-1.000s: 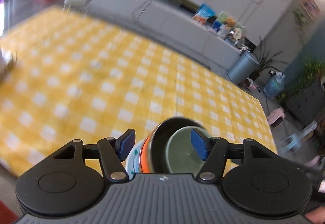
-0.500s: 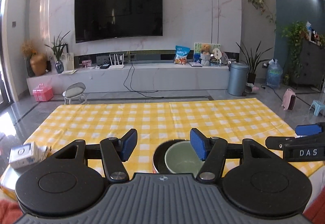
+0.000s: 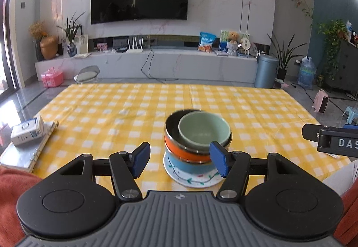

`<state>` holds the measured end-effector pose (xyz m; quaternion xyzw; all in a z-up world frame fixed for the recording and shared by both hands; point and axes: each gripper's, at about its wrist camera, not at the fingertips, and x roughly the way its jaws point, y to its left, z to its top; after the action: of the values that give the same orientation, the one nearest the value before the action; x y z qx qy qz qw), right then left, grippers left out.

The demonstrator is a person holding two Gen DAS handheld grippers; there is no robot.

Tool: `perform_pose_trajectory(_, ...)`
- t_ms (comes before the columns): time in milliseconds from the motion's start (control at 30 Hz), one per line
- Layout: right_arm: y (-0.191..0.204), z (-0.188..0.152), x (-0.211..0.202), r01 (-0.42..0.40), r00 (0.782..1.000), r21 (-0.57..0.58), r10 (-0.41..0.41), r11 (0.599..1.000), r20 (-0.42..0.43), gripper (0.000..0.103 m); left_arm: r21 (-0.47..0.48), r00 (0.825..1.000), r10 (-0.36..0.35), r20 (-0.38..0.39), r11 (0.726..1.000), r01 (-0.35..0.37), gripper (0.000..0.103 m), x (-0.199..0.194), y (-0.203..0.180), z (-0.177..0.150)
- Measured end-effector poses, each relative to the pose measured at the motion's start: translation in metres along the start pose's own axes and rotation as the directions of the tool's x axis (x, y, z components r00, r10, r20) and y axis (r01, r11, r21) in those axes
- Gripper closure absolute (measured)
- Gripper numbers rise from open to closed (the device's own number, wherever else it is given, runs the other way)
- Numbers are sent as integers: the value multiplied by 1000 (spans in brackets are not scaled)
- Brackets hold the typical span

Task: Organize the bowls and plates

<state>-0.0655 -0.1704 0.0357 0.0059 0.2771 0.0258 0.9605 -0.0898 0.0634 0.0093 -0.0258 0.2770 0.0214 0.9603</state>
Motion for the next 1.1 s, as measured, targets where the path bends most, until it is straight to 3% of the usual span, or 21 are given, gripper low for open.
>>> perform_pose_trajectory(600,3,-32,36,-14,993,5,15,1000,-118,7,35,995,20,-99,999,-17,27,29,-13,-24)
perform_pose_trajectory(1100,0,-37,38,-21,992,25,24,999,-124,7,27,993,18,-114,1000,-15,27,29,-14,-23)
